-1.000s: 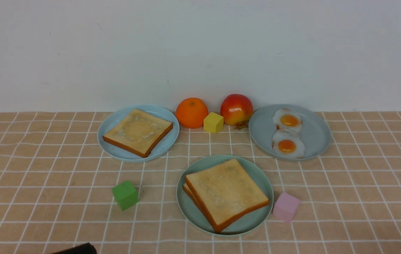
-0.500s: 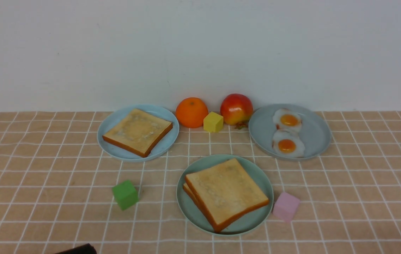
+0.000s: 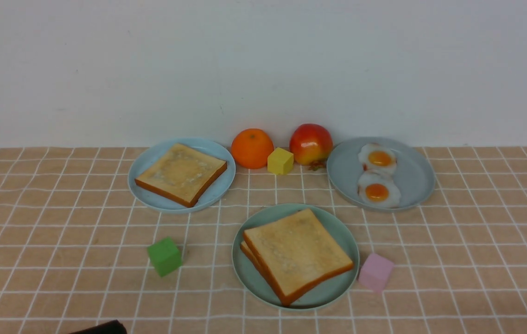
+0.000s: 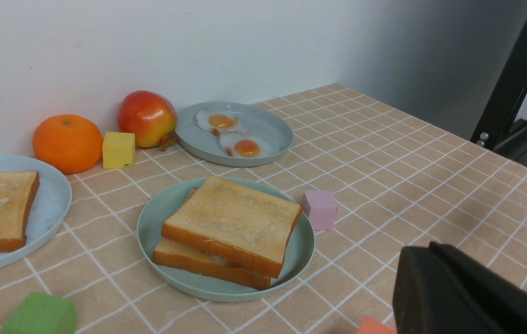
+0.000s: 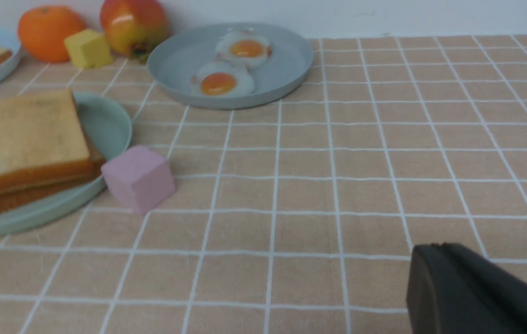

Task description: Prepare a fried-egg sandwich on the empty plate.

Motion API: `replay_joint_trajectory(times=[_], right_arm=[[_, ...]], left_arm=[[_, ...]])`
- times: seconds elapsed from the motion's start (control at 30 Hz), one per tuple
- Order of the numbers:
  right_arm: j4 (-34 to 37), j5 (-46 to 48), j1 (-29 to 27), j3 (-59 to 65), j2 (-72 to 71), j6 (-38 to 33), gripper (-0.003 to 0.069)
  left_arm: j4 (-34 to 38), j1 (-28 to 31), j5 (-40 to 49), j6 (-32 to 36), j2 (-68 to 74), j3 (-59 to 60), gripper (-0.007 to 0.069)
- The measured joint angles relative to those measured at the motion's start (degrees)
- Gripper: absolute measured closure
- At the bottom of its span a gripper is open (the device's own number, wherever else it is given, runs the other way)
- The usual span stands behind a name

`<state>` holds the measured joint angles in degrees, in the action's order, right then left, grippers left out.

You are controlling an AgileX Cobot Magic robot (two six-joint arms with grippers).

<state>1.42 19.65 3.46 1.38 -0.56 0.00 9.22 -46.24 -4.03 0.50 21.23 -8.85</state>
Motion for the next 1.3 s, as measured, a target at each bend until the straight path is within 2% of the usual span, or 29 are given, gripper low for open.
replay_joint_trajectory(times=[0.1, 0.23, 1.07, 1.17, 1.2, 1.23, 1.3], right_arm=[[1.42, 1.46, 0.0, -0.24, 0.0, -3.1, 0.0673], [1.96, 1.88, 0.0, -0.35, 0.0, -3.82, 0.0673], [1.87, 2.05, 0.0, -0.35, 0.0, -4.21, 0.0658], [1.87, 2.11, 0.0, -0.4, 0.0, -4.21, 0.0655], [1.87, 2.07, 0.0, -0.4, 0.0, -4.21, 0.0655], [1.87, 2.12, 0.0, -0.4, 0.0, -4.21, 0.0655], [1.87, 2.14, 0.0, -0.4, 0.0, -4.21, 0.0654]], left_arm=[[0.0, 0.0, 0.0, 0.0, 0.0, 0.0, 0.0617], [0.0, 0.0, 0.0, 0.0, 0.0, 0.0, 0.0613], [-0.34, 0.43, -0.83, 0.85, 0.0, 0.0, 0.0589], [-0.84, 7.45, -2.59, 1.78, -1.17, 0.0, 0.061], [-0.86, 8.08, -2.59, 1.78, -1.54, 0.0, 0.0613], [-0.99, 12.23, -2.12, 1.78, -3.05, 0.0, 0.0638], [-1.12, 20.01, 0.73, 1.78, -6.39, 0.0, 0.0638]])
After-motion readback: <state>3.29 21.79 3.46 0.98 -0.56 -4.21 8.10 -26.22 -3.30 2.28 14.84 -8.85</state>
